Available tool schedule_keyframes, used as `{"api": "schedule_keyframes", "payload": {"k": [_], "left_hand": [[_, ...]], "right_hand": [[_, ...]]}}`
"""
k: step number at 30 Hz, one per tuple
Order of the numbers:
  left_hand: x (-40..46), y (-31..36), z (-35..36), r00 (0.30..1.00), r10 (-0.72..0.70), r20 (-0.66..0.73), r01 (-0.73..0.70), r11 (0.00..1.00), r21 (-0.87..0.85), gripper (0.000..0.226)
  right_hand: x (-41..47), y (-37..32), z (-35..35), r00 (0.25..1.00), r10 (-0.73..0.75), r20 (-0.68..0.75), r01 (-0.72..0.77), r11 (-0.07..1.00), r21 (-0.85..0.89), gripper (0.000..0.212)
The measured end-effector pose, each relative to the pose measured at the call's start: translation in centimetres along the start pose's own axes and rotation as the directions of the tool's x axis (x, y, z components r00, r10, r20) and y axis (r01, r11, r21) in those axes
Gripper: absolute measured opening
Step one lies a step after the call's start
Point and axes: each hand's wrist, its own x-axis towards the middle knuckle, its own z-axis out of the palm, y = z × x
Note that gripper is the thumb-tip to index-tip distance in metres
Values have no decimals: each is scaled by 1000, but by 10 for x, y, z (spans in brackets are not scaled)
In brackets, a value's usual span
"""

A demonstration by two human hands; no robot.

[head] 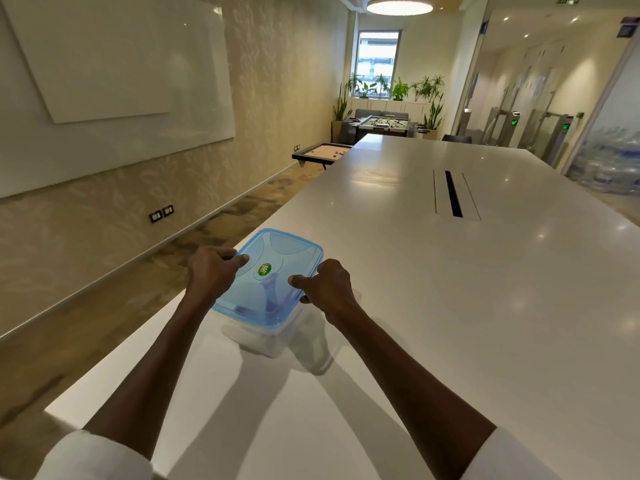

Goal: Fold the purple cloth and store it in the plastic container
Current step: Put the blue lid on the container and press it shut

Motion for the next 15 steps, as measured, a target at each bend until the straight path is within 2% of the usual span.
{"api": "schedule_keyframes", "payload": {"k": [3, 7, 10, 15], "left_hand": [[-1, 1, 2, 1000, 6, -23, -5, 1000, 21, 39], [-6, -1, 4, 999, 27, -38, -25, 998, 60, 33], [-8, -4, 6, 997, 44, -56, -36, 991, 133, 32], [-11, -7, 12, 995, 72, -66, -55, 970, 236, 32]], "right_hand": [[-2, -1, 0, 1000, 6, -6, -6, 999, -37, 40], [-7, 1, -2, 1000, 18, 2, -18, 998, -59, 22], [-9, 3, -3, 1000, 15, -15, -16, 997, -72, 37], [-6, 12, -3, 997, 66, -49, -69, 996, -55, 38]]}}
